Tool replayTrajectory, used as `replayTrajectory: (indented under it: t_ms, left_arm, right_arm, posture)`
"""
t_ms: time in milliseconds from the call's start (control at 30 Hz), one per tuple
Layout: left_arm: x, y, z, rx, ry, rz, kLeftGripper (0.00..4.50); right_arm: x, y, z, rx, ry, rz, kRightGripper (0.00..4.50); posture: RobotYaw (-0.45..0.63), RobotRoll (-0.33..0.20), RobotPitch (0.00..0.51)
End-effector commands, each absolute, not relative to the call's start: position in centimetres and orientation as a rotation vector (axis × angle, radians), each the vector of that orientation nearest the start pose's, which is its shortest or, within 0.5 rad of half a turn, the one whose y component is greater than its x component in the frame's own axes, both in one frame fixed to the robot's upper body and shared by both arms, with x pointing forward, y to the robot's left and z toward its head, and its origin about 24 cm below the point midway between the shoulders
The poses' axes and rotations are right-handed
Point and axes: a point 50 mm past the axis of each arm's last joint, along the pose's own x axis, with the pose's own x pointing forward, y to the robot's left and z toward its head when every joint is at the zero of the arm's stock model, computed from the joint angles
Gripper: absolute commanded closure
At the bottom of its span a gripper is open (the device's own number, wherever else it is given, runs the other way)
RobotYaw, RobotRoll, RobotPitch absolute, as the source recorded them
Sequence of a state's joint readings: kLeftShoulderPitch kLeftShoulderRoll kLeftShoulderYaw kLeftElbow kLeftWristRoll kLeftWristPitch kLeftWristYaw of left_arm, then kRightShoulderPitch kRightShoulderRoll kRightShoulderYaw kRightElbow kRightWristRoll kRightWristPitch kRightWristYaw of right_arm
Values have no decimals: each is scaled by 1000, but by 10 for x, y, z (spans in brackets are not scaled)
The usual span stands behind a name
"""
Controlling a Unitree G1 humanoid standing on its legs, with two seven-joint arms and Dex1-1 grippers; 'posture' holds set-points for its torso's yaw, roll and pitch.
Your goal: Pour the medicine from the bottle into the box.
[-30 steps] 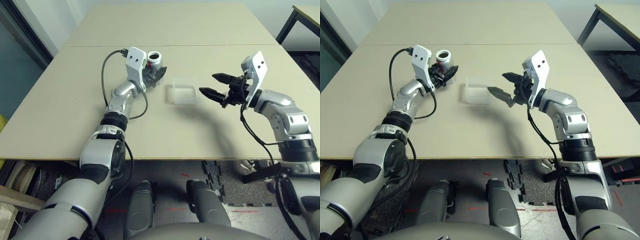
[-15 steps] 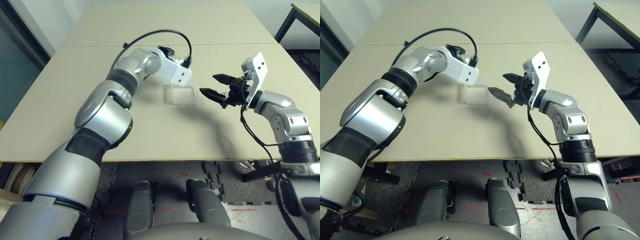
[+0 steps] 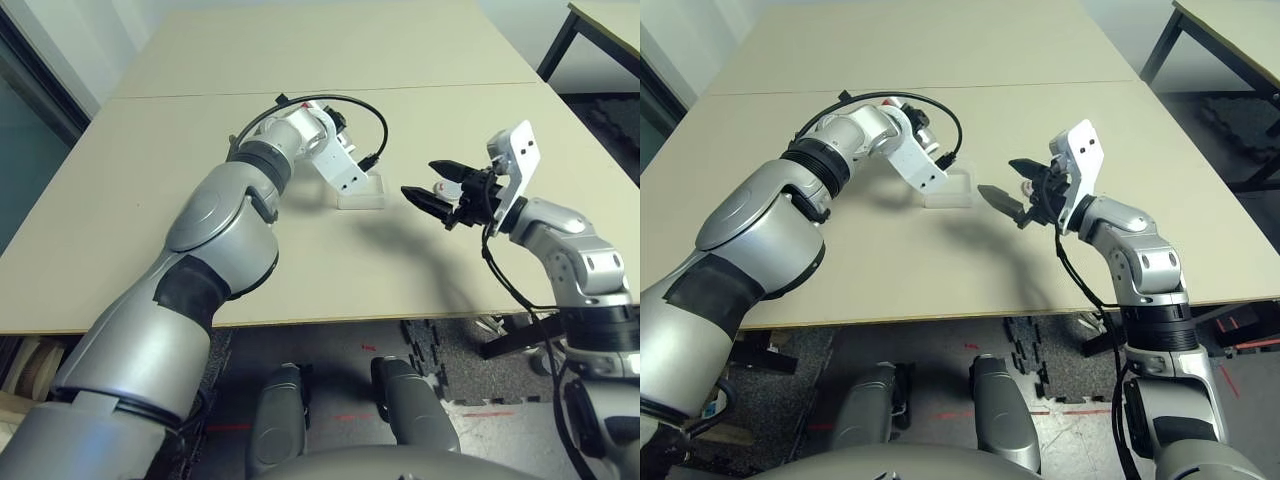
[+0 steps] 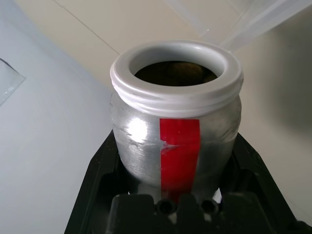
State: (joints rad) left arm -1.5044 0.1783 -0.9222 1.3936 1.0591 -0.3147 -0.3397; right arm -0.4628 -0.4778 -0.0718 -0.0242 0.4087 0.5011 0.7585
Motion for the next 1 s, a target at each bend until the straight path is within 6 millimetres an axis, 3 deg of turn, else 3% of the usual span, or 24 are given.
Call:
replayTrajectory:
  t_ms: [33, 100, 300, 467, 600, 767, 933, 1000]
  left_arm:
    - [420, 58, 205, 2306, -58, -671, 1933]
    - [419, 57, 206, 2291, -64, -673, 1933]
    - [416, 50, 208, 1988, -72, -735, 1933]
    - [417, 56, 212, 1563, -35, -754, 1933]
    - [419, 73, 207, 1027, -8, -750, 1933]
    - [419, 95, 194, 858, -1, -718, 1933]
    - [418, 119, 186, 341, -121, -600, 1933]
    - [416, 131, 177, 228, -132, -552, 1933]
  right_arm:
    - [311, -181, 161, -62, 21, 818, 0]
    - [312, -181, 161, -63, 21, 820, 0]
    - [313, -181, 162, -63, 23, 821, 0]
    - [316, -182, 163, -71, 24, 827, 0]
    - [320, -183, 166, -79, 22, 836, 0]
    - [322, -181, 164, -80, 27, 855, 0]
    - [326, -179, 166, -83, 20, 866, 0]
    - [326, -181, 167, -92, 23, 869, 0]
  posture:
    - [-188, 0, 108]
    - [-187, 0, 109]
    - [-172, 0, 109]
    - [-150, 0, 109]
    - [-136, 0, 110]
    - [-119, 0, 104]
    - [-119, 0, 97]
    - [-115, 0, 98]
